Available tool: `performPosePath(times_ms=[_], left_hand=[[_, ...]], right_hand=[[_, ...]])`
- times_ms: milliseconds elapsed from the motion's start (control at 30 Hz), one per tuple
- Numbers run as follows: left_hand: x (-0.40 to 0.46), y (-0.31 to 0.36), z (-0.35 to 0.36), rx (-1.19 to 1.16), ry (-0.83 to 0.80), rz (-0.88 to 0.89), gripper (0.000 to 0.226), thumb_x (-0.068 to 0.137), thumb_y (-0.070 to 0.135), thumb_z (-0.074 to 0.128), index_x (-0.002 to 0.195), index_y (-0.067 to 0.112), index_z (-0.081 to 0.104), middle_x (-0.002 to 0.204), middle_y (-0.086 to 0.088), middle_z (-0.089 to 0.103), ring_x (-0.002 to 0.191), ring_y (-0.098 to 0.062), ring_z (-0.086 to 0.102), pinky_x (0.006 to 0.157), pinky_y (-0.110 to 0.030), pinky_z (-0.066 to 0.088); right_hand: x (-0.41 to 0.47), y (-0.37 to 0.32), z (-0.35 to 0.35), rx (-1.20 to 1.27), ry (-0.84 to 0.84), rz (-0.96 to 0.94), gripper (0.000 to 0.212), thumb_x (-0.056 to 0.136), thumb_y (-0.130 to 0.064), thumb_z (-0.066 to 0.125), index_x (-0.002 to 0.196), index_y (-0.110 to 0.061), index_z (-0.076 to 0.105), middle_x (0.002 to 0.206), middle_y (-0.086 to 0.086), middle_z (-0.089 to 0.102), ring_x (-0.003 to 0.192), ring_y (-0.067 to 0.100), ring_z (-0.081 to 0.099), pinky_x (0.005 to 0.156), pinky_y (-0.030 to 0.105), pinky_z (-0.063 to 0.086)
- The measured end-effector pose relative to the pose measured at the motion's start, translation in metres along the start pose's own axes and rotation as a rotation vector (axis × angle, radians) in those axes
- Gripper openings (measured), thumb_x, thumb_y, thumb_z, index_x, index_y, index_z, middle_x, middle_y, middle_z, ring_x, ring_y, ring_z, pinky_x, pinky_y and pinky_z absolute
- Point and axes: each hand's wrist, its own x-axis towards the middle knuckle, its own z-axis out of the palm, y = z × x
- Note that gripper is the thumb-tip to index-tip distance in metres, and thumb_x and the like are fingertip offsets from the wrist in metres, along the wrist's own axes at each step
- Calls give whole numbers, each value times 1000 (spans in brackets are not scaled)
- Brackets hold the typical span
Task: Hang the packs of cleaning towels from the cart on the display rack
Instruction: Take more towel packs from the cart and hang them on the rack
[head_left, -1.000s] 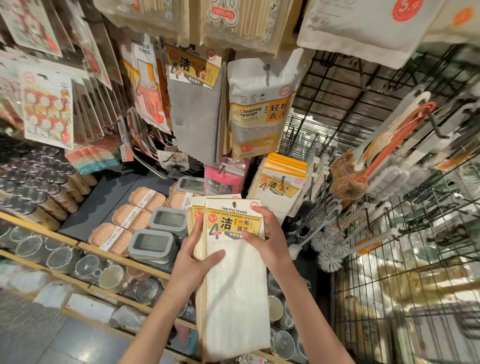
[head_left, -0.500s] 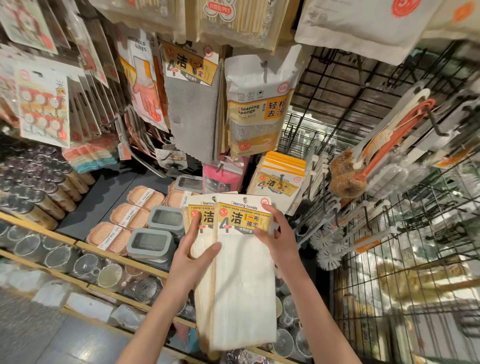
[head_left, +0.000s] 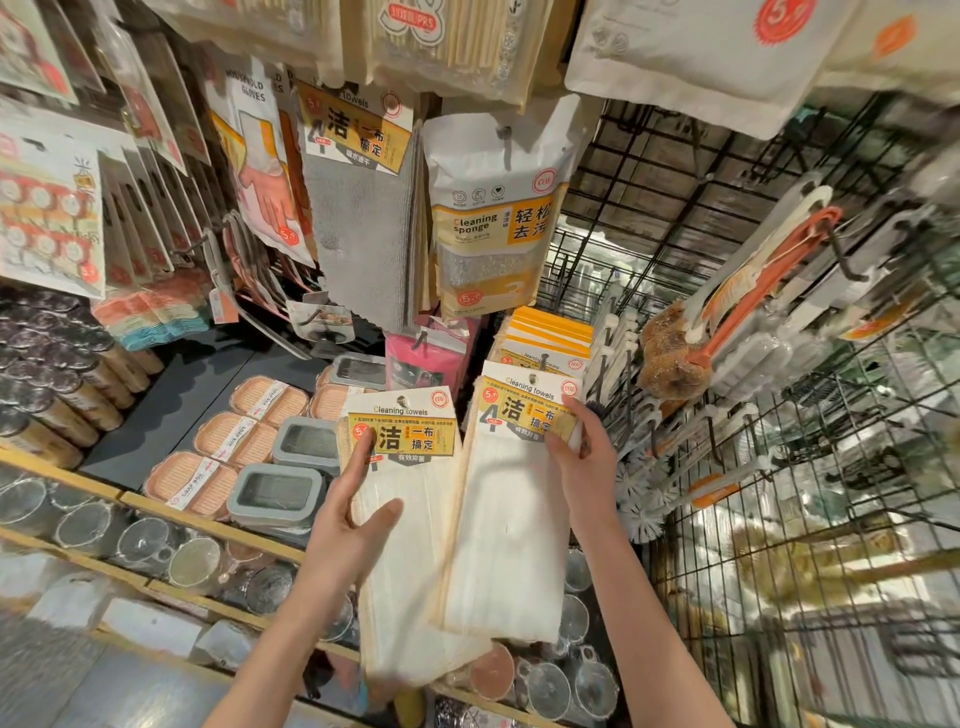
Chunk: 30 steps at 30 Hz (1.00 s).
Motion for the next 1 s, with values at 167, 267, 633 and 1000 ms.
performPosePath(times_ms=[167, 267, 633, 1000], left_hand=[[2, 0, -2, 4, 16, -1, 78, 92, 8, 62, 135, 64, 28, 138, 41, 32, 128, 13, 29, 99, -24, 28], [2, 0, -2, 6, 28, -6, 78, 91, 7, 63, 136, 61, 29, 141, 36, 33, 125, 15, 31, 99, -24, 27], [1, -2, -9, -18, 36, -6, 78, 89, 4, 65, 139, 55, 33, 135, 41, 36, 109, 37, 33, 96, -21, 29], [-3, -8, -16, -3, 47, -24, 80, 87, 5, 67, 133, 62, 36, 139, 32, 40, 109, 35, 34, 101, -25, 28]], right_hand=[[15, 1, -3, 24, 55, -10, 44, 84, 7, 61, 116, -24, 59, 122, -5, 56, 104, 5, 58, 79, 18, 50], [17, 8, -1, 15, 67, 1, 44, 85, 8, 60, 118, -20, 59, 118, -8, 56, 95, -6, 58, 72, 12, 50], [36, 17, 5, -121, 90, -8, 35, 84, 12, 55, 114, -4, 58, 117, -2, 53, 95, -2, 52, 72, 5, 42], [65, 31, 9, -358, 49, 25, 37, 77, 12, 52, 103, -13, 58, 116, 5, 48, 111, 17, 42, 88, 24, 34]])
